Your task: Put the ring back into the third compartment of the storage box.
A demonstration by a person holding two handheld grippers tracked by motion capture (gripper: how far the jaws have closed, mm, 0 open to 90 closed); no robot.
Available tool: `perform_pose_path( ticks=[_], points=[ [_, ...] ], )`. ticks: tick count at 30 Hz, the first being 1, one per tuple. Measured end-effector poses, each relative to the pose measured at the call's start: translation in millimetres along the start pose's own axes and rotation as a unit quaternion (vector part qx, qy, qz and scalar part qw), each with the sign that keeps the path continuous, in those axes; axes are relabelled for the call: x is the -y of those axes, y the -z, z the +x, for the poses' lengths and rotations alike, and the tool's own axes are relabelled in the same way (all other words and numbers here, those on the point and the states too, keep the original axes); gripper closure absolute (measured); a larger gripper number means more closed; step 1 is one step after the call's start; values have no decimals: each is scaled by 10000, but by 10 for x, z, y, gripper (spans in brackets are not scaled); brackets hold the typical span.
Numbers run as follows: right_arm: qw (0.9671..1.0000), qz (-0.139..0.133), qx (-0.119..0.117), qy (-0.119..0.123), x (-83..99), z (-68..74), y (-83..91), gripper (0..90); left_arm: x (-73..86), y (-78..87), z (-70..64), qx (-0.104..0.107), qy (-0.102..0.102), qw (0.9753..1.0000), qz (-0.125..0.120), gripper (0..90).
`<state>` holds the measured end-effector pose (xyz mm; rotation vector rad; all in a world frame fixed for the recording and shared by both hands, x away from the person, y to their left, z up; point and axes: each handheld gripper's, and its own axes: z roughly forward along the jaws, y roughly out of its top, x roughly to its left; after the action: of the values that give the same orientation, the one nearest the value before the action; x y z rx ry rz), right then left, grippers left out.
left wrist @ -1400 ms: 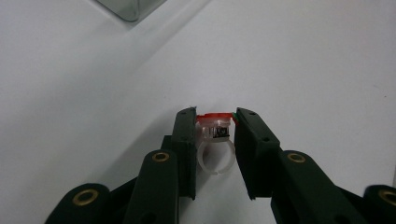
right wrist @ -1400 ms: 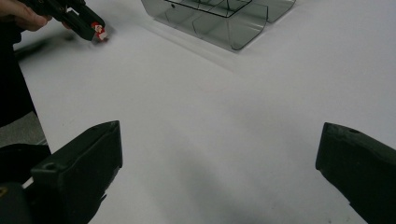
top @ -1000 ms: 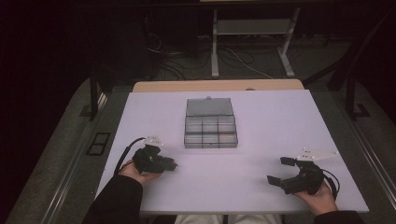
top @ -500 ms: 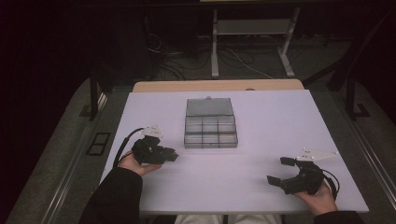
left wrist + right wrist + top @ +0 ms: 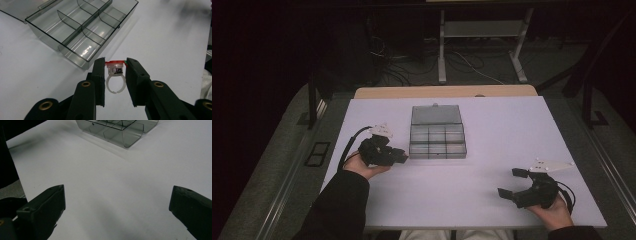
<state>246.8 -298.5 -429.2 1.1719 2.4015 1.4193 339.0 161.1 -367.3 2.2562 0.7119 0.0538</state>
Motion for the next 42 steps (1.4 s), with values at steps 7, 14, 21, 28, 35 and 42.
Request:
perform_pose_path(
  ticks=[7,14,21,28,35,42],
  points=[
    [10000,4,-2,18,0,0,-1,4,-72,-29,25,-9,-36,10000,-35,682],
    [10000,-15,-7,41,0,-3,-2,4,-149,-76,16,4,-90,10000,15,682],
    [10000,-13,-7,49,-1,-4,-3,4,-241,-122,13,26,-177,9998,39,682],
    [10000,-17,-12,50,0,-4,-2,4,-361,-152,0,40,-289,9996,55,681],
    [10000,-21,-18,44,-1,-4,1,4,-477,-173,10,29,-358,9993,64,681],
    [10000,-19,-16,44,-1,-1,1,4,-572,-197,10,11,-453,9989,73,680]
  ],
)
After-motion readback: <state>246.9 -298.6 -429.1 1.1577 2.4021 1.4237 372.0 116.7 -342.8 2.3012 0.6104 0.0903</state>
